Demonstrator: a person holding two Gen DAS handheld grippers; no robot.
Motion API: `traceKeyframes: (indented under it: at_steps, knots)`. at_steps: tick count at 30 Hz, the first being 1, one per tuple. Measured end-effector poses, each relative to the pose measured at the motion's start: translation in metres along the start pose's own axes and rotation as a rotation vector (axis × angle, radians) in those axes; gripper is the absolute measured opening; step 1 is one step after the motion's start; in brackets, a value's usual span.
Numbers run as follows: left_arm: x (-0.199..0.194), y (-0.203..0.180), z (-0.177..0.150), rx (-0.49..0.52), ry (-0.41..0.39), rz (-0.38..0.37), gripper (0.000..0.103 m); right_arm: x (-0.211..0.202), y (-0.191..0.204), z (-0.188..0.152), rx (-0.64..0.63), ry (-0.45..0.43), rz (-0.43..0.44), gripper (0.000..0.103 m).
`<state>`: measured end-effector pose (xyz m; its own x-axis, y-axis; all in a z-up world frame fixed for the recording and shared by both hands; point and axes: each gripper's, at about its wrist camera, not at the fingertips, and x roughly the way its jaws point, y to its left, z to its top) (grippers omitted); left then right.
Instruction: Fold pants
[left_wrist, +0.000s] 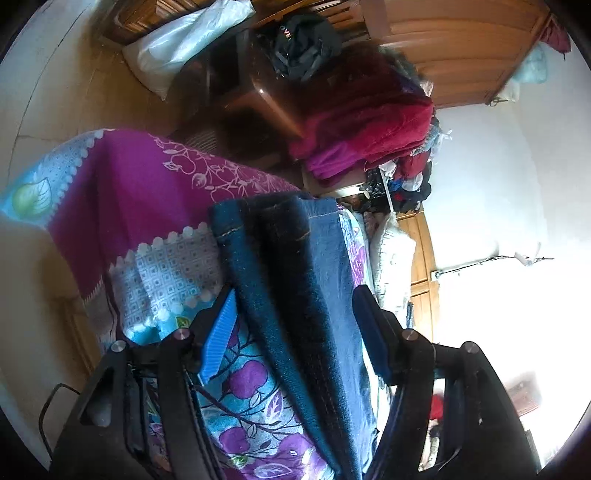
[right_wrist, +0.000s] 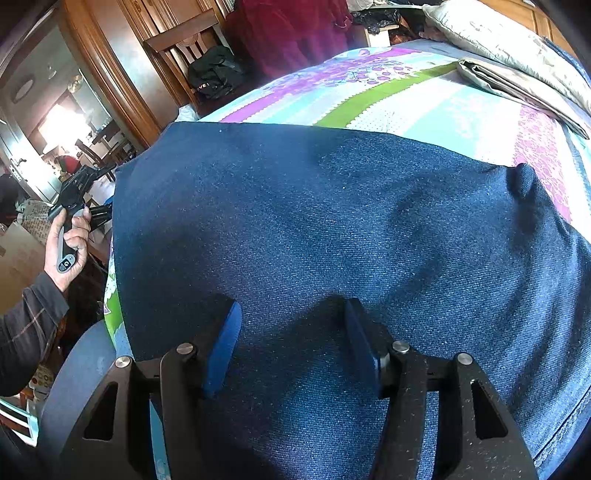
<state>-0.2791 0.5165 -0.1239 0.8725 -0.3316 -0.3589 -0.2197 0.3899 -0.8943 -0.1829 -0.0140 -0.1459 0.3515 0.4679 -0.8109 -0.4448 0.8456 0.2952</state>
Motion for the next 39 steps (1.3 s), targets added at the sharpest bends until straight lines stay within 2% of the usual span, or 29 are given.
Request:
traceKeyframes:
  at_steps: [7, 8, 9, 10, 13, 14, 15, 16, 17, 19, 20, 22, 24, 28, 30, 32, 35, 37, 39]
  knots:
    - [0.010, -0.013, 0.007, 0.068, -0.021, 0.041, 0.064, -0.001, -0.003, 0.000, 0.002, -0.004, 0.010, 0.061]
    - [0.012, -0.017, 0.009, 0.094, -0.028, 0.059, 0.052, -0.001, -0.003, 0.000, 0.000, -0.004, 0.009, 0.061]
    - [0.016, -0.021, 0.010, 0.117, -0.027, 0.078, 0.014, -0.001, -0.004, 0.000, -0.002, -0.004, 0.009, 0.061]
    - [0.021, -0.024, 0.010, 0.130, -0.015, 0.097, 0.009, -0.001, -0.004, 0.000, -0.002, -0.004, 0.009, 0.061]
    - [0.022, -0.027, 0.008, 0.159, -0.039, 0.147, 0.010, -0.001, -0.006, 0.001, 0.002, -0.005, 0.017, 0.061]
    - [0.023, -0.025, 0.009, 0.153, -0.050, 0.167, 0.016, -0.001, -0.007, 0.001, 0.003, -0.006, 0.019, 0.061]
    - [0.024, -0.020, 0.010, 0.126, -0.061, 0.195, 0.031, -0.001, -0.008, 0.001, 0.005, -0.006, 0.023, 0.061]
    - [0.024, -0.016, 0.012, 0.105, -0.068, 0.178, 0.031, -0.002, -0.009, 0.001, 0.006, -0.007, 0.025, 0.061]
    - [0.023, -0.014, 0.014, 0.097, -0.084, 0.176, 0.029, -0.002, -0.009, 0.002, 0.005, -0.007, 0.025, 0.061]
    - [0.026, -0.026, 0.017, 0.162, -0.091, 0.235, 0.012, -0.003, -0.007, 0.002, 0.000, -0.001, 0.012, 0.061]
    - [0.029, -0.036, 0.017, 0.199, -0.086, 0.248, 0.007, -0.004, -0.007, 0.004, 0.005, 0.004, 0.005, 0.060]
    - [0.031, -0.074, 0.012, 0.307, -0.088, 0.248, 0.006, -0.015, -0.014, 0.007, 0.076, 0.002, 0.005, 0.060]
    - [0.036, -0.124, -0.003, 0.447, -0.079, 0.219, 0.006, -0.045, -0.030, 0.004, 0.182, -0.089, 0.009, 0.060]
    - [0.055, -0.249, -0.080, 0.785, 0.027, 0.059, 0.006, -0.112, -0.067, -0.019, 0.316, -0.234, -0.045, 0.060]
    - [0.064, -0.303, -0.140, 0.936, 0.098, -0.044, 0.006, -0.141, -0.083, -0.039, 0.350, -0.268, -0.087, 0.060]
    - [0.073, -0.338, -0.198, 1.042, 0.175, -0.134, 0.006, -0.158, -0.097, -0.058, 0.385, -0.280, -0.106, 0.060]
    - [0.090, -0.360, -0.288, 1.167, 0.302, -0.226, 0.006, -0.176, -0.118, -0.096, 0.457, -0.289, -0.132, 0.060]
    - [0.106, -0.352, -0.340, 1.225, 0.399, -0.231, 0.006, -0.182, -0.127, -0.117, 0.509, -0.291, -0.128, 0.060]
    - [0.123, -0.330, -0.386, 1.300, 0.487, -0.199, 0.006, -0.185, -0.134, -0.137, 0.549, -0.292, -0.128, 0.060]
